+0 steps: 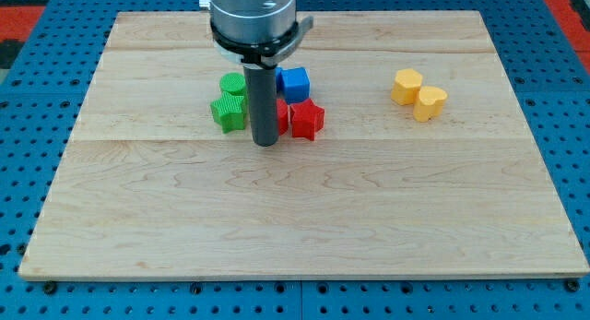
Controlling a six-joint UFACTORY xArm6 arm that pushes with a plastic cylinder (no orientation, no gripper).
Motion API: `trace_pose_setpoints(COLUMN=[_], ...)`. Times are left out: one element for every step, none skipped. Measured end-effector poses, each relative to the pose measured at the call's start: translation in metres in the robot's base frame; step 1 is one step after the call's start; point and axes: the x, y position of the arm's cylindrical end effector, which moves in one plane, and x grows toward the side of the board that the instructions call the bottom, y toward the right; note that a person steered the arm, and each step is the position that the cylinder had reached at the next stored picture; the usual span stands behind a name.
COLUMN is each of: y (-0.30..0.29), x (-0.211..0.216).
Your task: Move the yellow blocks towards the center of the board
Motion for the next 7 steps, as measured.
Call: trace_pose_setpoints(y=[0.008, 0.111, 0.107, 0.079, 0.075, 0.182, 0.312], x=[0.028, 0.019, -0.009, -0.021, -0.02, 0.001, -0.002])
